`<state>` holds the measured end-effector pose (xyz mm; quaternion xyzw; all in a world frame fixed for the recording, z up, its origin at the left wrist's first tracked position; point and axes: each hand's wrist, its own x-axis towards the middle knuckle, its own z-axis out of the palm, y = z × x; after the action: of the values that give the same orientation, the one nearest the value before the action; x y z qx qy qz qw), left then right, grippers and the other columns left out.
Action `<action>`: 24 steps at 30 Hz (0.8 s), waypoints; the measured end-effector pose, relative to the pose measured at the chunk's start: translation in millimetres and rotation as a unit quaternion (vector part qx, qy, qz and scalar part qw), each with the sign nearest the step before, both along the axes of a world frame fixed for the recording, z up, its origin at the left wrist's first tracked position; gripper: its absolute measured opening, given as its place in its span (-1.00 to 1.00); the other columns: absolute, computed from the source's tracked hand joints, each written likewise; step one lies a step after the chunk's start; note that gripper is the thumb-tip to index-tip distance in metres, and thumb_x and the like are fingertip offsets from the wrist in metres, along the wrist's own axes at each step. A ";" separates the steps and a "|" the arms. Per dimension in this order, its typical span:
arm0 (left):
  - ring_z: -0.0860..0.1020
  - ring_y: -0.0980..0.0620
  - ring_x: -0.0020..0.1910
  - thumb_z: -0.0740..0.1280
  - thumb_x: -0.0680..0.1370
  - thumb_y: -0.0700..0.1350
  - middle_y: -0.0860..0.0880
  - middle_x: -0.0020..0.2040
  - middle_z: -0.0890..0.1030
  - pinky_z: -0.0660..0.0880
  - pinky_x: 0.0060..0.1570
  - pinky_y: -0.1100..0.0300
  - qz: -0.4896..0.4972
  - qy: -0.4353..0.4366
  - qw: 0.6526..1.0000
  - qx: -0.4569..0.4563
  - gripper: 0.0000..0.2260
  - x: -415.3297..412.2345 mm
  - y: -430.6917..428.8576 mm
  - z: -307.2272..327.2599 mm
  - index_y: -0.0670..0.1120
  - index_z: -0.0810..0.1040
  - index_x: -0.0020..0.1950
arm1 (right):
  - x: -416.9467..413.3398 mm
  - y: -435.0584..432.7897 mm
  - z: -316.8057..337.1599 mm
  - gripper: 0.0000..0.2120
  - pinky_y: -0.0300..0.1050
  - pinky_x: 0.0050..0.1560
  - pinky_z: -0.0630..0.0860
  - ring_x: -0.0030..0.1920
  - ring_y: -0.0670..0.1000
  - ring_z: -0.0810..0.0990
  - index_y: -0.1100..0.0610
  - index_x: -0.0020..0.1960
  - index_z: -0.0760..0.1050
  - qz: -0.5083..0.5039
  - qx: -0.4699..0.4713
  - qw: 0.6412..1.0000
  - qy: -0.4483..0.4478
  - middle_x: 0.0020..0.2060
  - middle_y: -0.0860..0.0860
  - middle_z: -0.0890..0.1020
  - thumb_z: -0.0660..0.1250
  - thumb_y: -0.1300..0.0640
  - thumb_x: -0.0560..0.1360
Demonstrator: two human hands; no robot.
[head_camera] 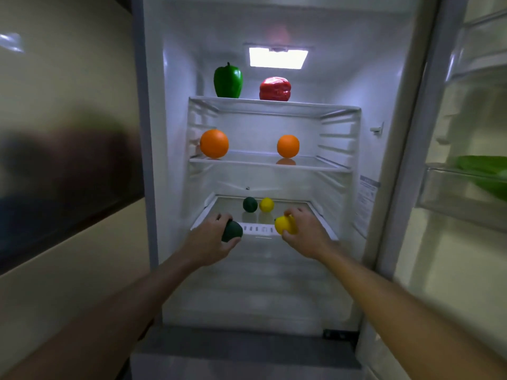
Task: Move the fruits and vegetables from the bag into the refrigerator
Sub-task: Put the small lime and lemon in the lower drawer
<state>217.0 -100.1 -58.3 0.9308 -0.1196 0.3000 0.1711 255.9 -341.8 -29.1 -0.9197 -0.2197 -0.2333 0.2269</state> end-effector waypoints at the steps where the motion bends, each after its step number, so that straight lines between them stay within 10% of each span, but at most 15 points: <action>1: 0.52 0.01 -0.05 0.41 0.47 0.08 -0.06 0.07 0.53 0.58 -0.01 0.04 0.001 0.000 1.000 -0.001 -0.61 7.9 0.8 1.4 -0.07 0.46 0.21 | 7.3 1.2 0.2 -0.60 0.02 0.05 0.49 0.09 0.13 0.49 0.12 0.23 0.44 -0.001 -0.001 1.000 0.001 0.11 0.12 0.50 0.39 0.10 0.42; 14: 0.48 -0.02 0.07 0.38 0.49 0.08 -0.05 0.17 0.46 0.47 0.04 0.12 0.025 0.055 0.998 -0.019 -0.60 112.4 4.7 6.7 -0.06 0.42 0.25 | 92.1 14.6 3.4 -0.56 -0.03 0.09 0.42 0.19 0.15 0.45 0.14 0.30 0.40 -0.029 -0.025 0.999 0.027 0.20 0.14 0.46 0.36 0.10 0.45; 24: 0.47 0.03 -0.14 0.36 0.46 0.00 -0.01 -0.11 0.49 0.40 -0.14 0.18 -0.024 0.090 0.994 -0.056 -0.82 183.4 15.2 0.7 -0.06 0.49 -0.03 | 158.0 27.9 -7.0 -0.60 -0.14 -0.02 0.34 0.11 0.08 0.48 0.15 0.28 0.43 -0.022 -0.038 0.998 0.050 0.15 0.10 0.48 0.35 0.13 0.46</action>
<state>400.4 -84.9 -57.6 0.9399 -0.1091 0.2170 0.2398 413.9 -313.9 -36.1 -0.9428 -0.1970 -0.1829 0.1972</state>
